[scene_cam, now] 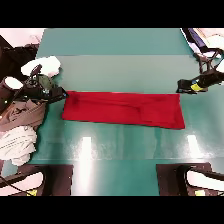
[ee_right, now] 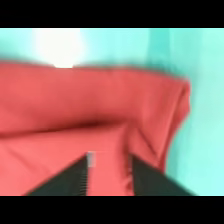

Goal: Fold the shirts.

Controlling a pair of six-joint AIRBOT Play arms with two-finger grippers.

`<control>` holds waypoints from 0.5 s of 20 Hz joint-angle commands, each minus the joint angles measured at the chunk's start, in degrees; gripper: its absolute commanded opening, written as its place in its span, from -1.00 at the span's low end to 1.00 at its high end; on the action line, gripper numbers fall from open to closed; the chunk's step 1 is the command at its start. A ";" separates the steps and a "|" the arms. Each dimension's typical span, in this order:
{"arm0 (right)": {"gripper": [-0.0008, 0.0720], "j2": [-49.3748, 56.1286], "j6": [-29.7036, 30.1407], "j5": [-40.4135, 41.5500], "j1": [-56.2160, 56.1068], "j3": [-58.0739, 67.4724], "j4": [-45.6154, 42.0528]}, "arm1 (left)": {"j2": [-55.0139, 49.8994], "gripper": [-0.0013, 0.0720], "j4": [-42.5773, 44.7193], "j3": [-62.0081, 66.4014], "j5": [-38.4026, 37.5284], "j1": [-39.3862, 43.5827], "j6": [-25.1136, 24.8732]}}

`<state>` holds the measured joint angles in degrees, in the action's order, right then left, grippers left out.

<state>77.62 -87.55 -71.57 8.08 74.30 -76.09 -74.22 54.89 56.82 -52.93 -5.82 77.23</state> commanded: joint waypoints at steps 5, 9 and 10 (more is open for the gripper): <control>0.00 2.89 9.86 -10.99 13.57 0.17 16.61 | -1.49 0.14 -0.39 6.54 -10.38 0.02 1.81; 0.80 2.89 13.27 -12.81 21.92 -9.35 16.61 | -1.49 -0.91 -1.97 6.49 -13.68 0.02 -0.31; 0.80 2.89 14.80 -11.26 23.43 -11.91 16.61 | -1.49 -0.91 -2.38 6.49 -14.25 0.02 -0.31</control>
<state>80.40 -76.90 -81.87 26.37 68.10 -61.12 -75.64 53.78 62.92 -63.75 -5.80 77.87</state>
